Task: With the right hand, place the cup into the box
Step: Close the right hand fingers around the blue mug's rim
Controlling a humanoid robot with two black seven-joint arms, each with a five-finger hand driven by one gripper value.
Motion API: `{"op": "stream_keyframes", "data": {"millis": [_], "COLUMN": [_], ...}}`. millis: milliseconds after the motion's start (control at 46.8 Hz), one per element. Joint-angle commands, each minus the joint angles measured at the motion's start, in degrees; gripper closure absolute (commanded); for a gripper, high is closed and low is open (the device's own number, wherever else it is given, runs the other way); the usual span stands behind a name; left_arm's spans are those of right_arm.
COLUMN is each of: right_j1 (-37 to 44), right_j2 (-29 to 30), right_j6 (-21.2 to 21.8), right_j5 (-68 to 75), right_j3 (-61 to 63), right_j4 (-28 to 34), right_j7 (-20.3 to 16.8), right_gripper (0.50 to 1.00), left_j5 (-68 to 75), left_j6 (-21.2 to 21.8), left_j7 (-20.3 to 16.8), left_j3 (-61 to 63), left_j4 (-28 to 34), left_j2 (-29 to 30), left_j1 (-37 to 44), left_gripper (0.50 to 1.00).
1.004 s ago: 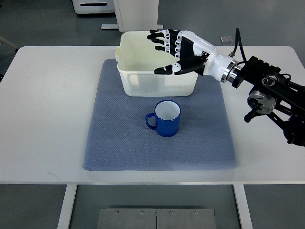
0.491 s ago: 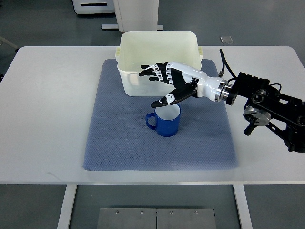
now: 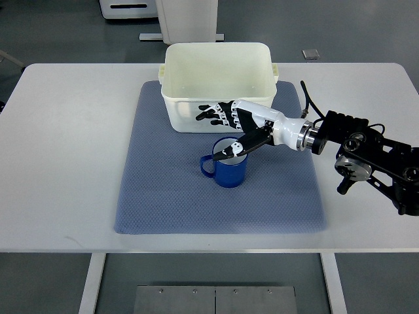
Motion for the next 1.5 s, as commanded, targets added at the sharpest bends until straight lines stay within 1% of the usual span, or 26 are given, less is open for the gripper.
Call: {"op": "stream_keyframes", "data": {"millis": [0, 171, 555, 940, 1239, 1431, 1474], "right_j1": [-0.4, -1.0, -2.2, -3.1, -3.6, -4.4, -4.5], "right_j2": [0.0, 0.0, 0.1, 0.7, 0.9, 1.2, 1.2], "right_j6": [0.0, 0.0, 0.0, -0.1, -0.2, -0.6, -0.6], "right_j5": [0.0, 0.0, 0.0, 0.0, 0.0, 0.0, 0.0], "right_j3": [-0.5, -1.2, -1.4, -1.6, -2.5, -3.0, -3.2], "right_j4": [-0.7, -1.5, -2.3, -5.2, -6.3, -6.3, -6.3], "right_j7": [0.0, 1.3, 1.4, 1.4, 1.4, 2.7, 2.7], "right_gripper": [0.502, 0.502, 0.502, 0.502, 0.505, 0.505, 0.513], "left_j5": [-0.1, 0.0, 0.0, 0.0, 0.0, 0.0, 0.0], "left_j6": [0.0, 0.0, 0.0, 0.0, 0.0, 0.0, 0.0], "left_j7": [0.0, 0.0, 0.0, 0.0, 0.0, 0.0, 0.0], "left_j3": [0.0, -0.1, -0.1, -0.1, -0.1, -0.1, 0.0], "left_j4": [0.0, 0.0, 0.0, 0.0, 0.0, 0.0, 0.0], "left_j2": [0.0, 0.0, 0.0, 0.0, 0.0, 0.0, 0.0], "left_j1": [0.0, 0.0, 0.0, 0.0, 0.0, 0.0, 0.0], "left_gripper": [0.500, 0.500, 0.500, 0.500, 0.500, 0.500, 0.500]}}
